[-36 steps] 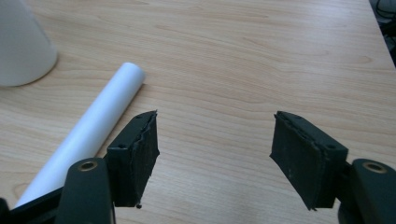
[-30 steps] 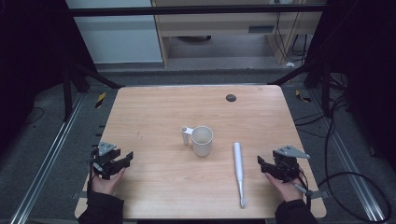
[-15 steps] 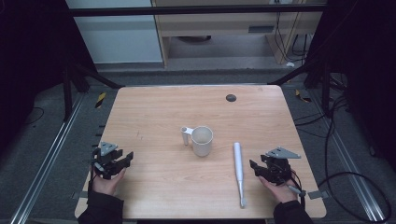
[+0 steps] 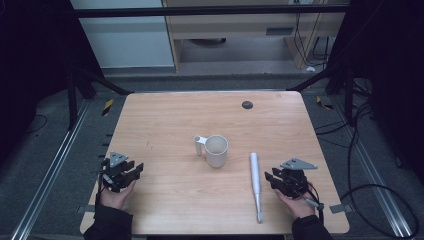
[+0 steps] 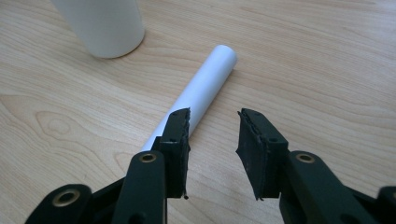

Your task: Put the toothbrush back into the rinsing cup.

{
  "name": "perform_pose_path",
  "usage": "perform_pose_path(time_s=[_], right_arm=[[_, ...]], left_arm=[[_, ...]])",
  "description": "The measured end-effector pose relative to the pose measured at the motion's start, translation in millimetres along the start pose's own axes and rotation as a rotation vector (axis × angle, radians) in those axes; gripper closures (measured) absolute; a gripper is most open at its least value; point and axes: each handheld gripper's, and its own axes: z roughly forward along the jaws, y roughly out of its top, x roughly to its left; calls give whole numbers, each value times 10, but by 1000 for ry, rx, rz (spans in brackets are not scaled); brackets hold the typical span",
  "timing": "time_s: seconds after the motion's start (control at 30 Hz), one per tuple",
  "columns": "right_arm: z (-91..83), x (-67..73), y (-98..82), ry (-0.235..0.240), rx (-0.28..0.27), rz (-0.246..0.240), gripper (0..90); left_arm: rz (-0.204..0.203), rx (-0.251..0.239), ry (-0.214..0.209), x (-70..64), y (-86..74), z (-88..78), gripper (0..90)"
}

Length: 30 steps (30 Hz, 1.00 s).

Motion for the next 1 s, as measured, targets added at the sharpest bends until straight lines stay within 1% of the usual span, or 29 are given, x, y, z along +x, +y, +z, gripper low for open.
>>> perform_pose_path(time_s=[0.07, 0.1, 0.17, 0.2, 0.23, 0.27, 0.33, 0.37, 0.4, 0.47, 0.5, 0.53, 0.57, 0.6, 0.63, 0.7, 0.73, 0.83, 0.9, 0.97, 1.0], right_arm=[[27, 10, 11, -1, 0, -9, 656], [42, 22, 17, 4, 6, -8, 667], [69, 52, 24, 15, 13, -23, 702], [69, 52, 24, 15, 13, -23, 702], [70, 68, 24, 24, 17, -22, 716], [65, 98, 25, 38, 21, -29, 752], [55, 119, 25, 57, 21, -33, 781], [55, 119, 25, 57, 21, -33, 781], [40, 149, 20, 75, 26, -34, 809], [38, 156, 17, 82, 27, -39, 822], [29, 184, 8, 96, 32, -43, 849], [29, 184, 8, 96, 32, -43, 849], [25, 218, -5, 117, 41, -55, 876], [23, 232, -9, 127, 46, -55, 886], [23, 232, -9, 127, 46, -55, 886], [22, 280, -31, 153, 60, -64, 899], [22, 280, -31, 153, 60, -64, 899], [25, 344, -60, 175, 77, -68, 900], [25, 362, -71, 183, 79, -73, 900], [20, 402, -91, 196, 95, -73, 900], [20, 402, -91, 196, 95, -73, 900]], left_arm=[[3, 3, 0, 0, 0, 1, 610], [3, 3, -1, 1, 0, 1, 612], [4, 4, -4, 1, 0, 1, 620], [5, 4, -4, 0, 0, 0, 620], [6, 5, -5, -1, 1, 0, 621], [7, 5, -6, -2, 1, 0, 624], [8, 7, -6, -3, 1, 1, 628], [8, 7, -7, -4, 0, 2, 628], [8, 7, -7, -4, 0, 0, 628], [9, 8, -6, -3, 1, -2, 629], [8, 7, -7, -2, 0, -1, 629], [8, 7, -8, -1, 0, -1, 629], [8, 9, -8, 0, 0, 1, 629], [9, 11, -10, -2, 0, 3, 630], [9, 11, -10, -2, 0, 3, 630], [11, 12, -10, -4, 0, 5, 631], [11, 11, -10, -5, 1, 4, 631], [13, 11, -9, -5, 1, 1, 631], [13, 11, -8, -3, 1, 0, 631], [14, 11, -8, -3, 0, 0, 630], [14, 12, -8, -4, -1, 1, 630]])
